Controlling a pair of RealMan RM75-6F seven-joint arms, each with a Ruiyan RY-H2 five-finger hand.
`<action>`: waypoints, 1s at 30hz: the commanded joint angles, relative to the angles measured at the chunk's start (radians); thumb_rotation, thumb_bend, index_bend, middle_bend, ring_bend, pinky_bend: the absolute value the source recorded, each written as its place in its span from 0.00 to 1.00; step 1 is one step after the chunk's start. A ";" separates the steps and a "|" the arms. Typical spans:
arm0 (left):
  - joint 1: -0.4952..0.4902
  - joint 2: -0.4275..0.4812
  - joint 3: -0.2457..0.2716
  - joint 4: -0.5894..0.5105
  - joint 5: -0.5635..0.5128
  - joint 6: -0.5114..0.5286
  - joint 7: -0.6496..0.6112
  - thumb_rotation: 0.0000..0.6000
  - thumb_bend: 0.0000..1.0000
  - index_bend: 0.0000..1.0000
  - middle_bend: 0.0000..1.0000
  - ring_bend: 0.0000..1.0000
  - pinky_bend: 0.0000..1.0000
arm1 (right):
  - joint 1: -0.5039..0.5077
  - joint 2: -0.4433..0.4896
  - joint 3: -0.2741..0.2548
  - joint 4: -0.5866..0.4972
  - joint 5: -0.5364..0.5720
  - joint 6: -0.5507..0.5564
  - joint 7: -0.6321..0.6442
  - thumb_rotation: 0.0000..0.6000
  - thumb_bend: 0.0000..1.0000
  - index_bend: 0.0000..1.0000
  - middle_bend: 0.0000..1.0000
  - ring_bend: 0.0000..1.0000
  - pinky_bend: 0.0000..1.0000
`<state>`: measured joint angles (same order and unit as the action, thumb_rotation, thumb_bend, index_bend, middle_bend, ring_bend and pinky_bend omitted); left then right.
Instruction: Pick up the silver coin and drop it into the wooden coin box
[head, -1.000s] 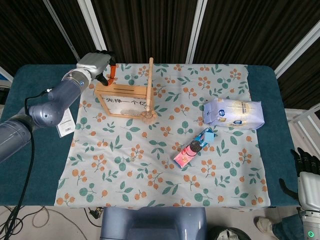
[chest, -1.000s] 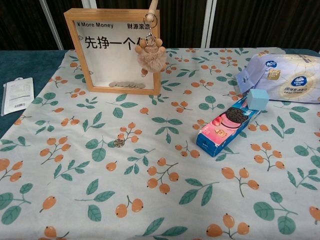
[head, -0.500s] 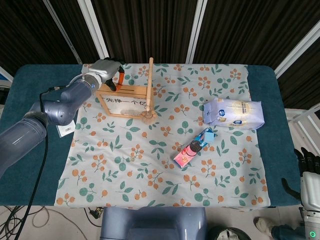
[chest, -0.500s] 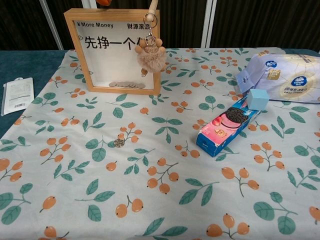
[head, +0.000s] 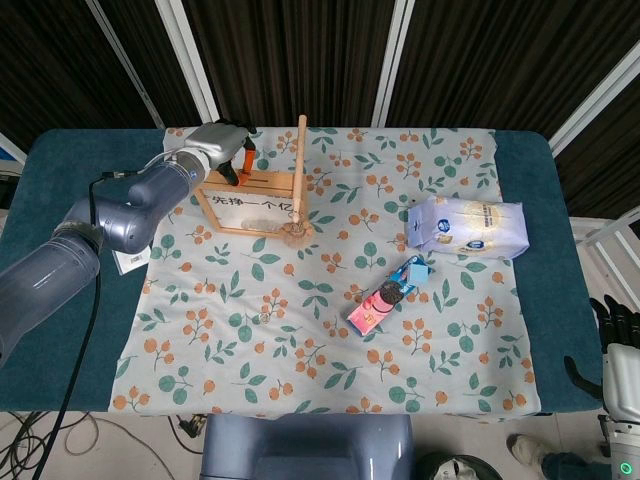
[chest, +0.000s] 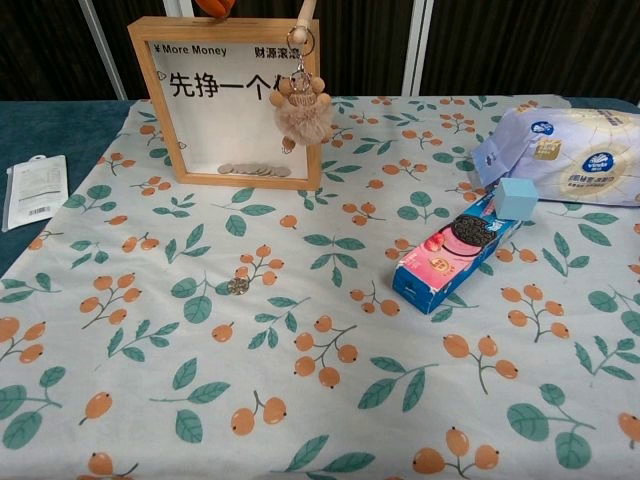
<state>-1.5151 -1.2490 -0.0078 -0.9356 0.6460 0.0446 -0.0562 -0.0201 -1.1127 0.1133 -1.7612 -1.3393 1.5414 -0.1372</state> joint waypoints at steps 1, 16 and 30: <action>-0.004 -0.001 0.003 -0.001 0.022 -0.004 -0.025 1.00 0.48 0.62 0.08 0.00 0.00 | 0.000 0.000 0.000 -0.001 0.001 0.000 0.000 1.00 0.37 0.10 0.05 0.00 0.00; -0.021 -0.009 0.018 0.006 0.112 -0.014 -0.123 1.00 0.46 0.58 0.08 0.00 0.00 | -0.001 0.001 0.001 -0.003 0.002 0.001 0.000 1.00 0.37 0.10 0.05 0.00 0.00; -0.030 -0.009 0.038 0.008 0.167 -0.001 -0.180 1.00 0.41 0.57 0.08 0.00 0.00 | -0.002 0.000 0.003 -0.004 0.003 0.003 0.000 1.00 0.37 0.10 0.05 0.00 0.00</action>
<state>-1.5443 -1.2576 0.0295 -0.9279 0.8121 0.0426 -0.2345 -0.0223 -1.1129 0.1161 -1.7656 -1.3359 1.5441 -0.1370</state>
